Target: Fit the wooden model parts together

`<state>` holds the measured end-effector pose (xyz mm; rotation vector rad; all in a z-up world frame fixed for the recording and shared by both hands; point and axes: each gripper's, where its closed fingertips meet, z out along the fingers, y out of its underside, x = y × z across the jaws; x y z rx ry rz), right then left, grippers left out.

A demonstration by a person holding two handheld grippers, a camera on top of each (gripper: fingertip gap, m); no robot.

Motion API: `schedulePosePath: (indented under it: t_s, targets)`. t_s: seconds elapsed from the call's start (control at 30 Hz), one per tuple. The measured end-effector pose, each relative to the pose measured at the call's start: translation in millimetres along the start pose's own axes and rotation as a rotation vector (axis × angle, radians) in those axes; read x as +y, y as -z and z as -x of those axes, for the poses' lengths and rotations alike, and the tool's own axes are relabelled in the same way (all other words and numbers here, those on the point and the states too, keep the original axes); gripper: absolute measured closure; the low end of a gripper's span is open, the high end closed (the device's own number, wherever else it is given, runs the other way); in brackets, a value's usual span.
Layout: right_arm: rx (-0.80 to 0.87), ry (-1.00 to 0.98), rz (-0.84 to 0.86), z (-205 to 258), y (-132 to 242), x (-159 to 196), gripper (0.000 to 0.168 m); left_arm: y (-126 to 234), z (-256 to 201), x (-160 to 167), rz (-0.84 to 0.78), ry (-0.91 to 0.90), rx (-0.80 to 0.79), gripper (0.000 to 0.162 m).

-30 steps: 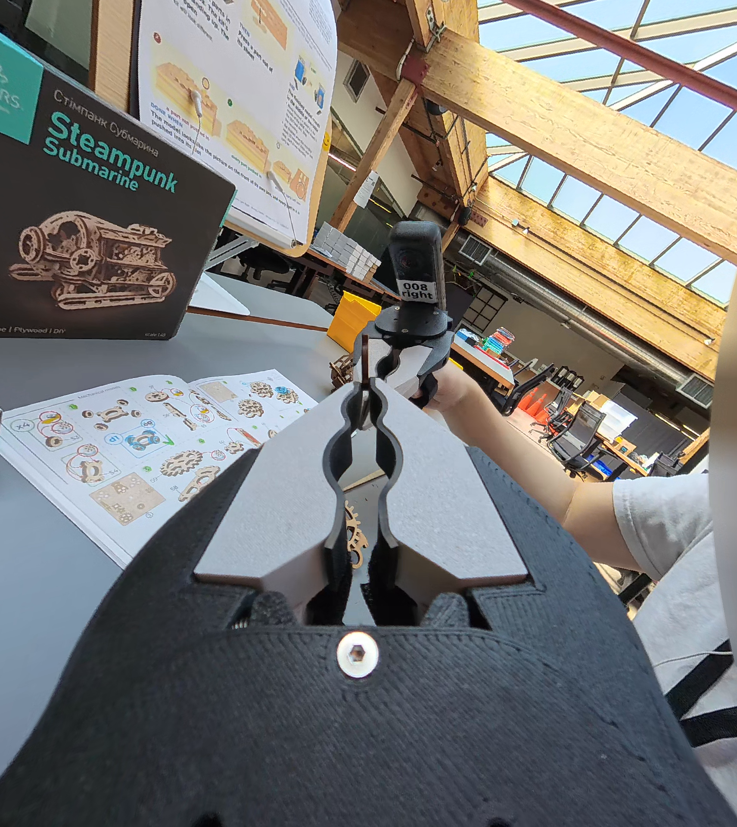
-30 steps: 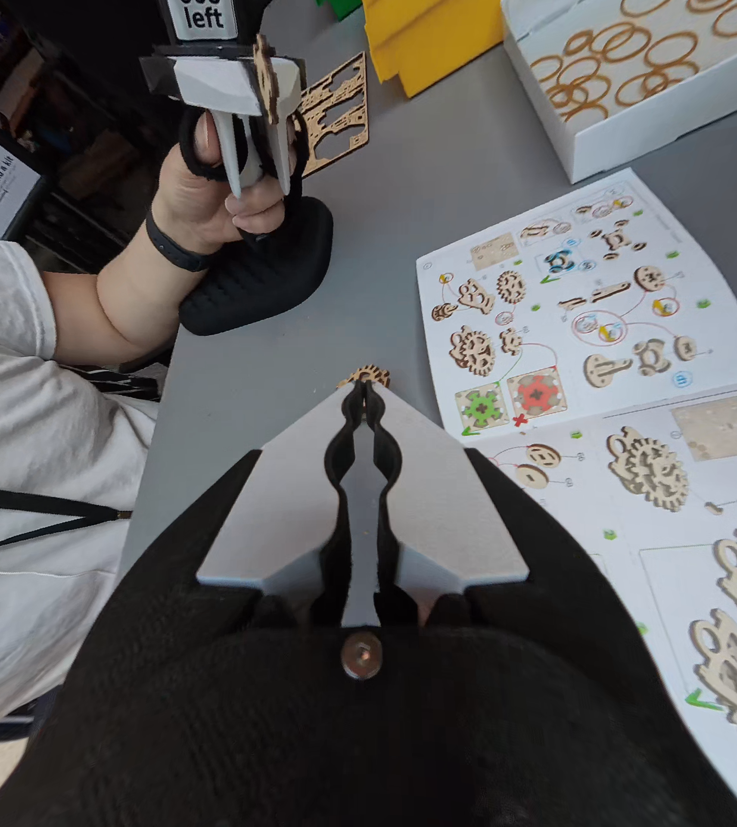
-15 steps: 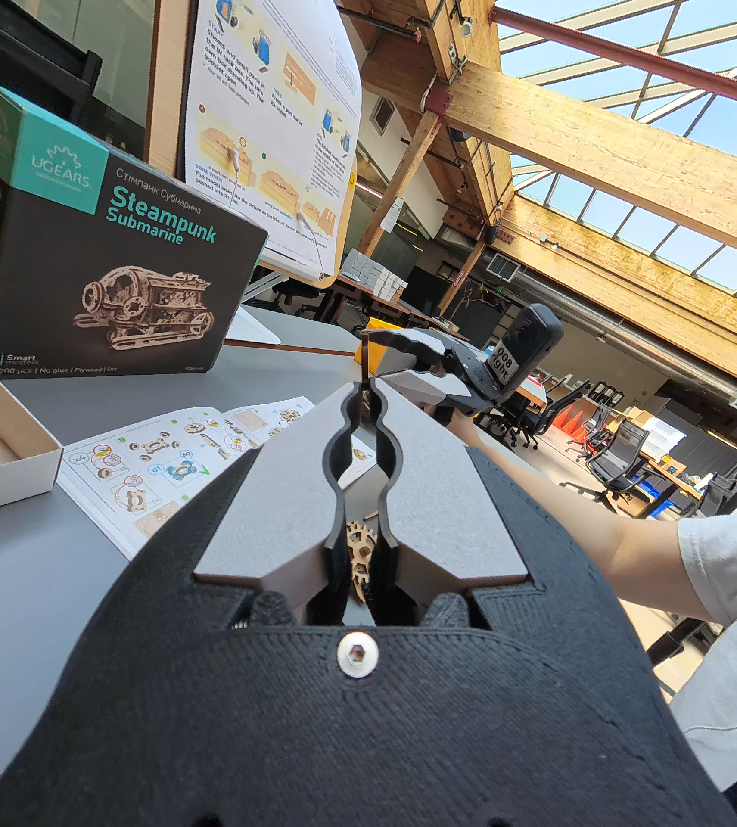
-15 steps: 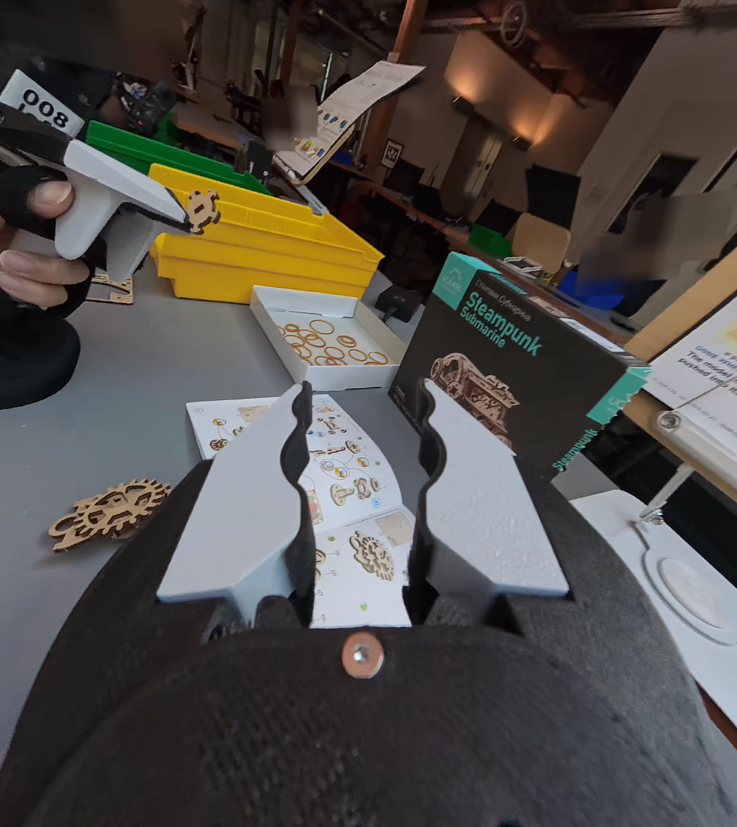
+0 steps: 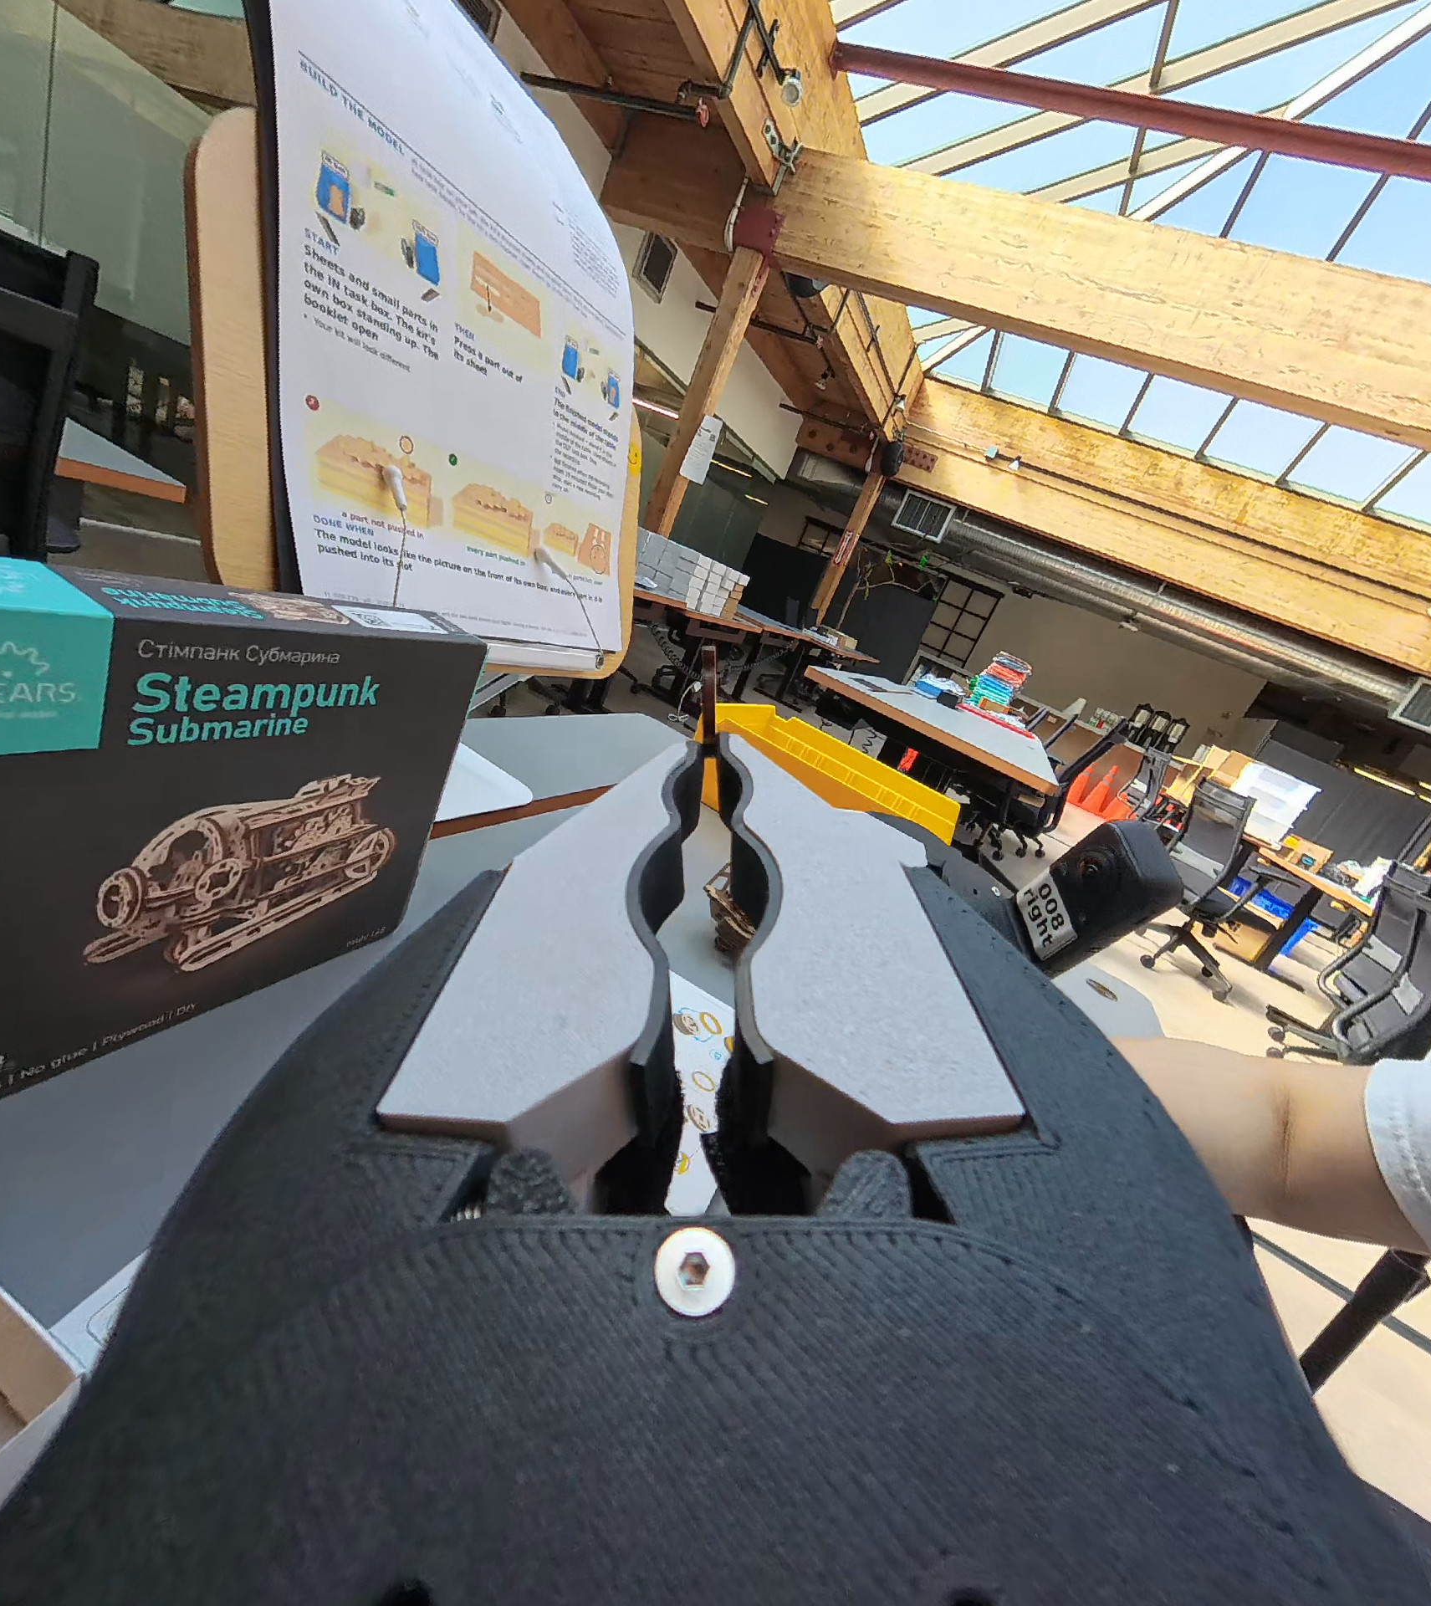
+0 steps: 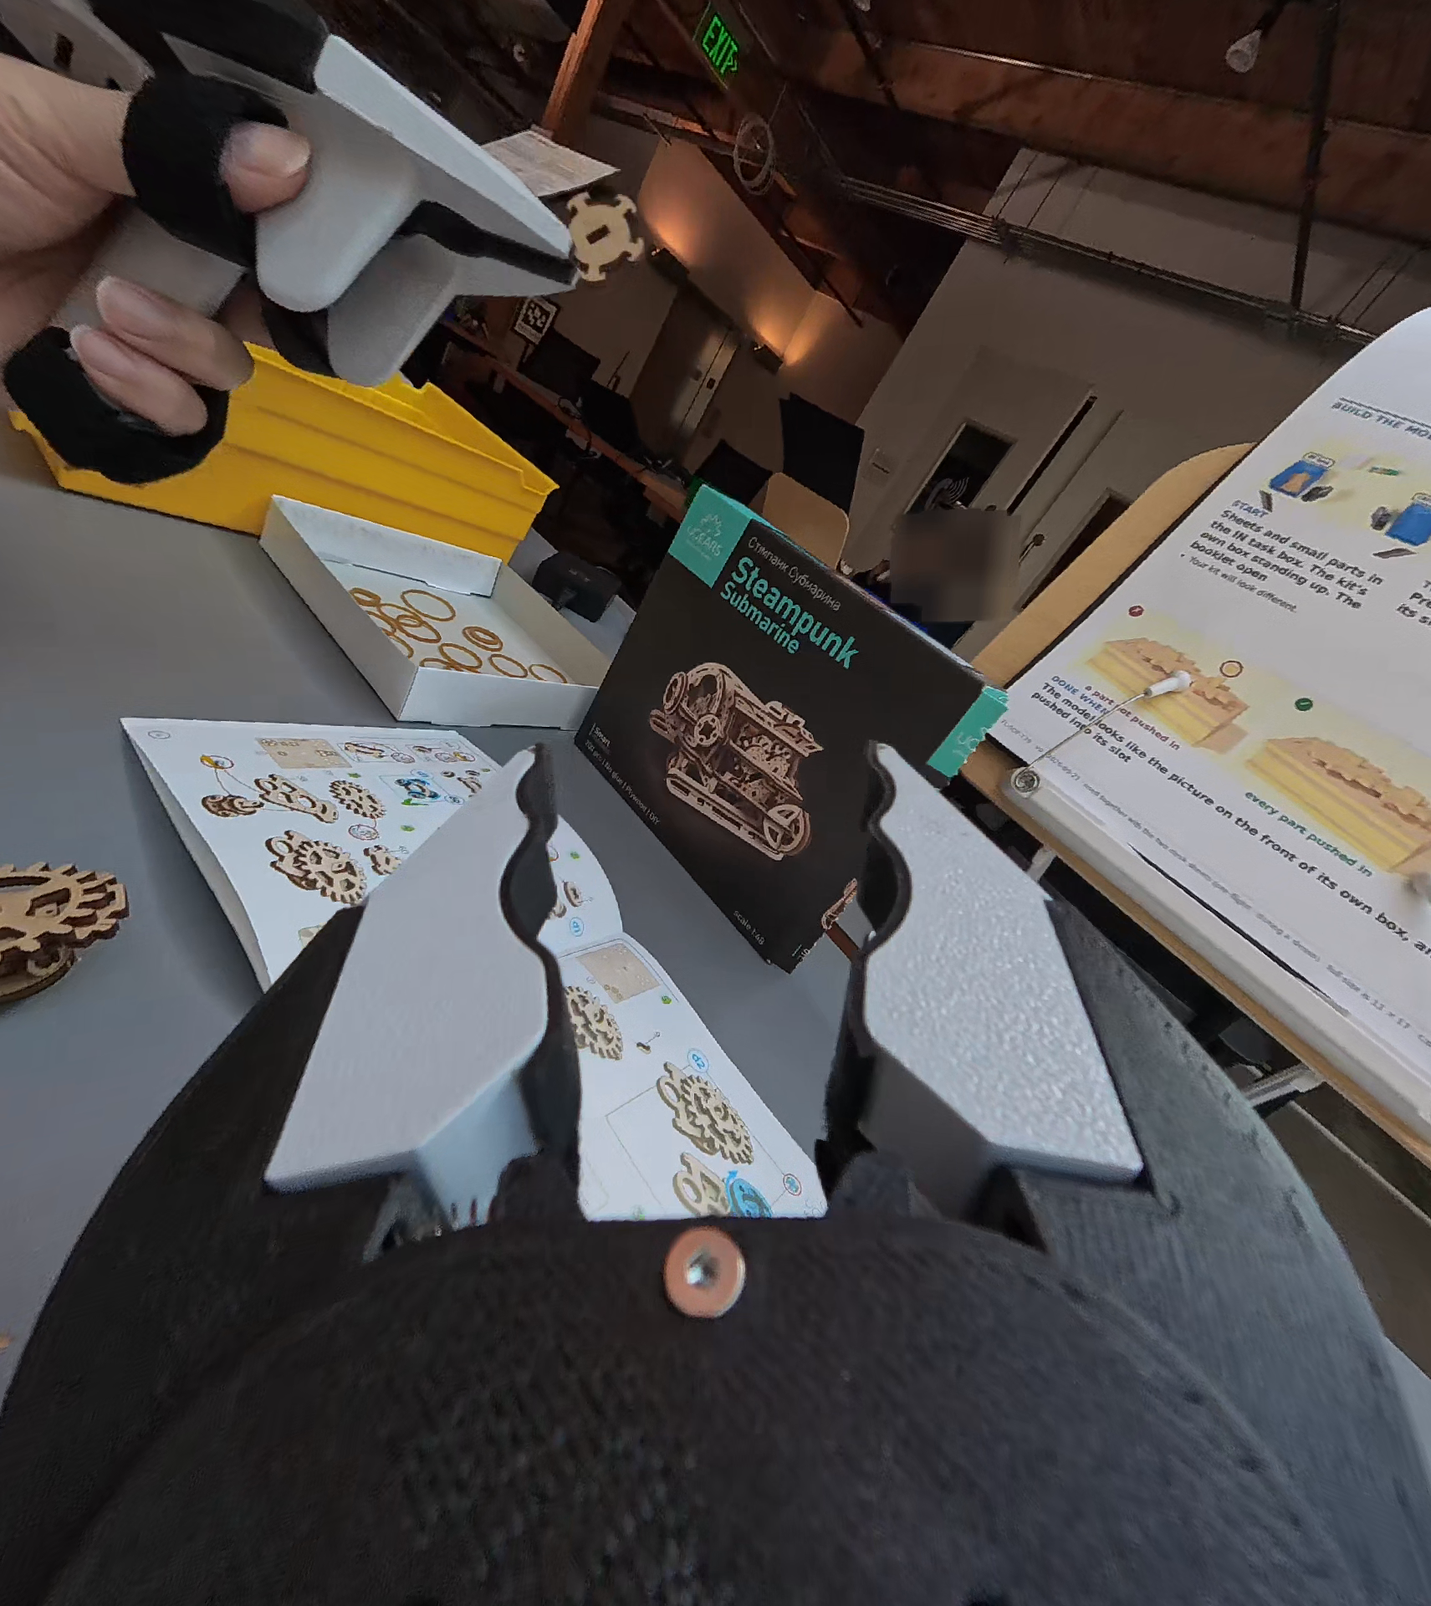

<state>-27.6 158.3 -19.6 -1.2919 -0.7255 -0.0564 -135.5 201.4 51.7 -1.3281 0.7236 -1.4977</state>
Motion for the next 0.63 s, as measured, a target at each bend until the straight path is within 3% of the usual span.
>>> schedulePosePath:
  t_s: [0.17, 0.33, 0.63]
  targets:
    - [-0.057, -0.041, -0.046, 16.5, -4.7, -1.2, 0.111, 10.1, 22.2, 37.0, 0.022, 0.025, -0.038, 0.162]
    - [-0.068, -0.077, -0.002, 23.6, -9.3, 6.9, 0.112, 7.9, 31.2, 47.3, -0.002, 0.172, -0.024, 0.162]
    - [-0.03, -0.098, 0.016, 11.0, -0.6, -0.3, 0.123, 4.7, 36.7, 65.0, 0.064, 0.191, -0.022, 0.162]
